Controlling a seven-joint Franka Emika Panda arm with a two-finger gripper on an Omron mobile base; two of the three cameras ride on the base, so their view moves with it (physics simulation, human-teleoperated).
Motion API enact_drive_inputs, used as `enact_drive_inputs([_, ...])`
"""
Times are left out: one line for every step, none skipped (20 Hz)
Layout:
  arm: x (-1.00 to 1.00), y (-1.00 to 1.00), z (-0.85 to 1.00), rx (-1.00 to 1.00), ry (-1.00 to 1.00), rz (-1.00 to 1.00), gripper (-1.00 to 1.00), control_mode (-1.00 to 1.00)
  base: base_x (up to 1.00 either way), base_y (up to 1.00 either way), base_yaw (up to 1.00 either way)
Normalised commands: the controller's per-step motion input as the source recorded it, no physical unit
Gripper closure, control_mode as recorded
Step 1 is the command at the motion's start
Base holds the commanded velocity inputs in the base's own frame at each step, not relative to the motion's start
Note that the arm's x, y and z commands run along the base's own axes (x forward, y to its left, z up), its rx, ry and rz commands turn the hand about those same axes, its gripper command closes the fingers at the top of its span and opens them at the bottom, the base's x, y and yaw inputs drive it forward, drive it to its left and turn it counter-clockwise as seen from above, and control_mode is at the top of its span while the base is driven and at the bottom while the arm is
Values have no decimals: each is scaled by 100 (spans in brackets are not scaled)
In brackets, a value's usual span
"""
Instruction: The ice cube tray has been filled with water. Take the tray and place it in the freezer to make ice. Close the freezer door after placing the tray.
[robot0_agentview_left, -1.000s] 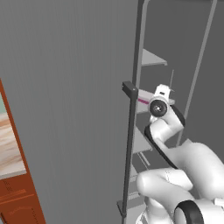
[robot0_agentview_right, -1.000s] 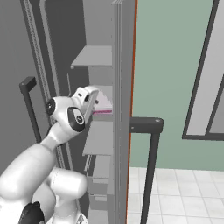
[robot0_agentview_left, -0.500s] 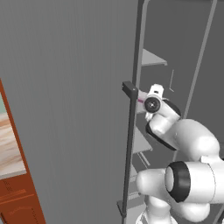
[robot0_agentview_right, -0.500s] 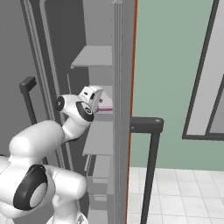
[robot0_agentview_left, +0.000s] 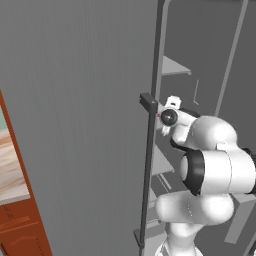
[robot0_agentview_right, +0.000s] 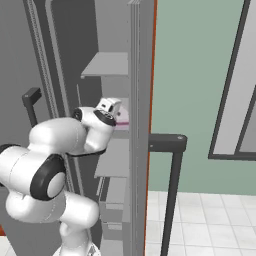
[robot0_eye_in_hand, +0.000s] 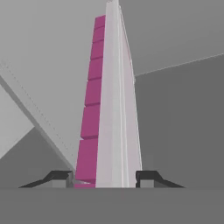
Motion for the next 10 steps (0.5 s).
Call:
enact_drive_inputs([45, 0, -21, 0, 0, 5, 100, -100, 0, 0, 0])
enact_drive_inputs([44, 0, -25, 0, 0, 5, 100, -100, 0, 0, 0])
enact_drive_inputs([44, 0, -26, 0, 0, 5, 100, -100, 0, 0, 0])
enact_drive_inputs([44, 0, -25, 0, 0, 5, 100, -100, 0, 0, 0])
enact_drive_inputs([45, 0, -25, 0, 1, 5, 100, -100, 0, 0, 0])
enact_drive_inputs([43, 0, -25, 0, 0, 6, 100, -100, 0, 0, 0])
enact_drive_inputs([41, 0, -28, 0, 1, 8, 100, -100, 0, 0, 0])
enact_drive_inputs([42, 0, -28, 0, 0, 8, 100, -100, 0, 0, 0])
enact_drive_inputs([43, 0, -25, 0, 0, 9, 100, -100, 0, 0, 0])
enact_drive_inputs([43, 0, -24, 0, 1, 9, 100, -100, 0, 0, 0])
